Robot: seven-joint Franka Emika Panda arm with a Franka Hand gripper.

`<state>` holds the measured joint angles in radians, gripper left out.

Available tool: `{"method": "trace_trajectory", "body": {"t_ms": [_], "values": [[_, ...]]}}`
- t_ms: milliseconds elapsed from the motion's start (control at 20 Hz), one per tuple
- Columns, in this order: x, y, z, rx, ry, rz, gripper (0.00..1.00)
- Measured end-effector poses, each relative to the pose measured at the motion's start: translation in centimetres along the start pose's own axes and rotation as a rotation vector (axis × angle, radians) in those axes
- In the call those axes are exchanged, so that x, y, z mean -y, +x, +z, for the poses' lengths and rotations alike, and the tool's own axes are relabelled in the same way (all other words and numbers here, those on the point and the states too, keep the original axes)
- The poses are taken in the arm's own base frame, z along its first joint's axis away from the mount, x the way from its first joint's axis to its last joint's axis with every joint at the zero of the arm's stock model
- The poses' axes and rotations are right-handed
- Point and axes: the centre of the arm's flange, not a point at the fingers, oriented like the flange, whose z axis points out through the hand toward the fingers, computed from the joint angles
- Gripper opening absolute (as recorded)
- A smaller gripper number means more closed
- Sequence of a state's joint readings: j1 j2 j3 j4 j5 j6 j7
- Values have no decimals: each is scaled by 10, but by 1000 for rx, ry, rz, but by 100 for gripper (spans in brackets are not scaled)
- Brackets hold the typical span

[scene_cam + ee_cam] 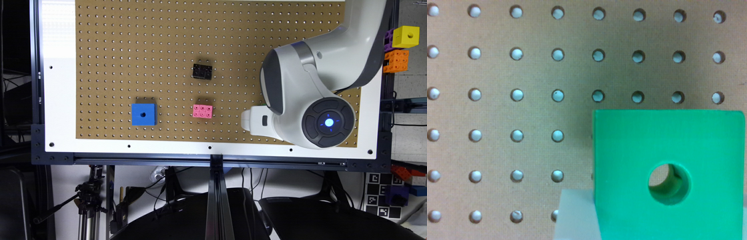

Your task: Pick up green block.

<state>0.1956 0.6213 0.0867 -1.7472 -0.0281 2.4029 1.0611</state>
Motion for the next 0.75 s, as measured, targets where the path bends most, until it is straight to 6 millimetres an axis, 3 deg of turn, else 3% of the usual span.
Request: {"method": "trace_trajectory", "body": {"t_ms": [150,450,750], "values": [[1,0,-17,-3,1,-1,0],[0,-3,-74,-10,-5,-4,0],[0,-3,-78,-10,-7,-5,0]]}}
